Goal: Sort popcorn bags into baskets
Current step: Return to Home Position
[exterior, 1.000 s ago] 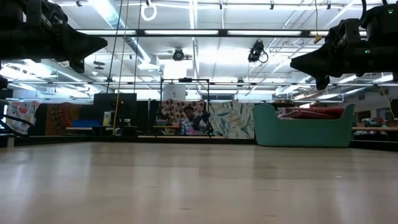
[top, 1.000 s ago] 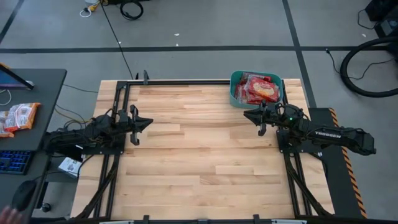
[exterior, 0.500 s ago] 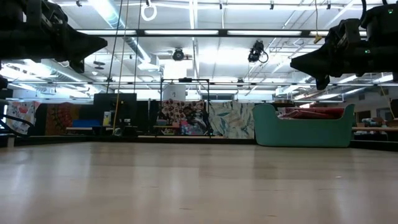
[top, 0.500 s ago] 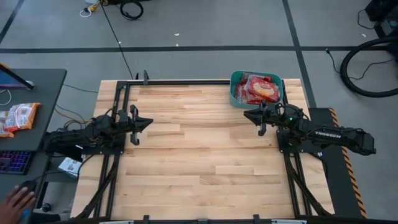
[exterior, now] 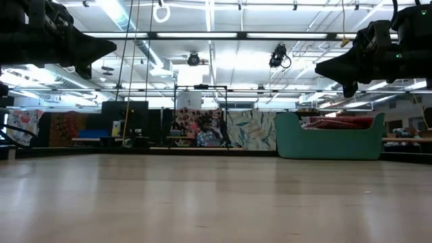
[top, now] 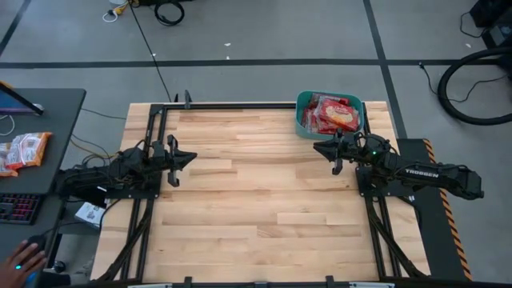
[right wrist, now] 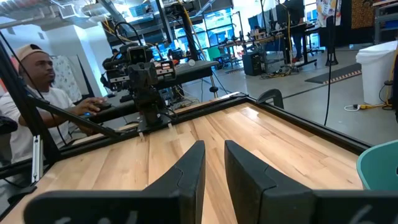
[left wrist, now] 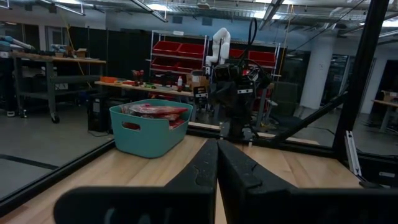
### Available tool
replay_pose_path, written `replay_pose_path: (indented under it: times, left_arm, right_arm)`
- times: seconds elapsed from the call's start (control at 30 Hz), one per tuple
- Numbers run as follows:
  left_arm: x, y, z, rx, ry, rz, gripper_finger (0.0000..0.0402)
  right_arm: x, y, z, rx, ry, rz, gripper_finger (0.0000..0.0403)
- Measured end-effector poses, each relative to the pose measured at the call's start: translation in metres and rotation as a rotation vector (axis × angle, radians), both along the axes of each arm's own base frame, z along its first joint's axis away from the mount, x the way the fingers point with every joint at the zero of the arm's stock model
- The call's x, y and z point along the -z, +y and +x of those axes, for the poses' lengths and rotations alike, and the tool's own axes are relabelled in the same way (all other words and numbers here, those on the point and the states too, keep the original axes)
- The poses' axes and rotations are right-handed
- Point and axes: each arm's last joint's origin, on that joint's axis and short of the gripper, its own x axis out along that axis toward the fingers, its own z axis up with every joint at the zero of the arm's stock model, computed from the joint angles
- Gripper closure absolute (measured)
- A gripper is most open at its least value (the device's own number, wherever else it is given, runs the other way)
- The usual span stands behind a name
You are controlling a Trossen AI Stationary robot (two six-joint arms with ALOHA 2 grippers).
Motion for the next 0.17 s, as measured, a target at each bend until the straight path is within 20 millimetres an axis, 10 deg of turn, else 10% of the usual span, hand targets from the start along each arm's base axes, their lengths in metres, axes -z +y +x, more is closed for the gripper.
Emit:
replay_pose_path:
  times: [0.17]
  left_arm:
    - [0.0000,0.0000,0.0000,0.000,0.000,0.000,0.0390]
  right_arm:
    - [0.0000,0.0000,0.0000,0.000,0.000,0.000,0.0337]
